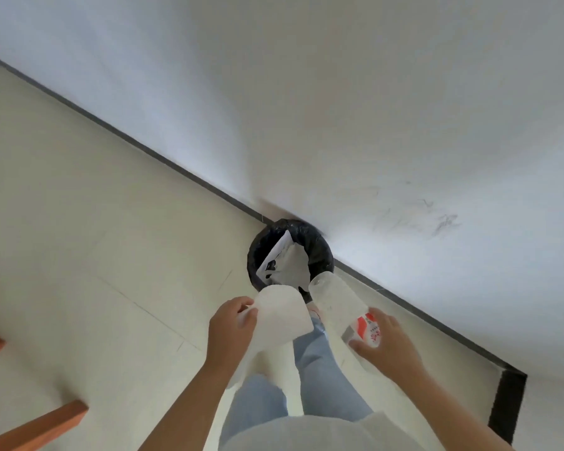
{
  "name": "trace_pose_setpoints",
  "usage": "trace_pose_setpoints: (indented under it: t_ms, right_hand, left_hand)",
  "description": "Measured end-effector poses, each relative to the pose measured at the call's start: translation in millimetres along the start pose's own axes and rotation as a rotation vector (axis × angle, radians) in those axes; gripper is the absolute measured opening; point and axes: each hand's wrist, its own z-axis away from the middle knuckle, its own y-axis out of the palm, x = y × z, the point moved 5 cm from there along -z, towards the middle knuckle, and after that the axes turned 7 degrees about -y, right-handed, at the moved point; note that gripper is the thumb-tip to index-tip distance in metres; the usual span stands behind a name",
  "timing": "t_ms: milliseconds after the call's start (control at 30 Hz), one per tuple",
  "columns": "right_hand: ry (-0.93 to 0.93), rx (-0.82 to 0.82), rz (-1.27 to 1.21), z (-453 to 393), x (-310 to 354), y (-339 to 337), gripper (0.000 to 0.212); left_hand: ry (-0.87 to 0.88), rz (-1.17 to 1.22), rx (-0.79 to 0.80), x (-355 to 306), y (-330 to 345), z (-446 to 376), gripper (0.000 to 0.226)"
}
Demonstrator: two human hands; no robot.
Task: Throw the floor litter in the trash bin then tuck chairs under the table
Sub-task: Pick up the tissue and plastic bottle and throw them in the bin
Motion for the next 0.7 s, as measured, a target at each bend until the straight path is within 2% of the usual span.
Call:
trace_pose_setpoints:
  t_ms: [167, 367, 533, 700]
  right_hand:
    - [0.0, 0.172, 0.053, -134.1, 19.2, 30.4, 0.06]
    - [0.171, 0.212, 0.01, -270.7, -30.4, 111.5, 0.058]
    - [0.243, 0.211, -0.084, -338.7, -85.6, 185.5, 0.057]
    - [0.248, 0.145, -0.174, -398.9, -110.7, 255.0, 0.064]
  left_hand:
    - [-0.143, 0.056, 0.02, 12.6, 59.3, -104.2, 0.014]
    - [-0.286, 0.146, 0.064, 61.9, 159.7, -224.8, 0.019]
    - [-0.215, 0.111, 0.227, 118.0, 244.4, -303.2, 0.026]
    - [-0.089, -0.038, 0.242, 170.2, 304.9, -346.9, 0.032]
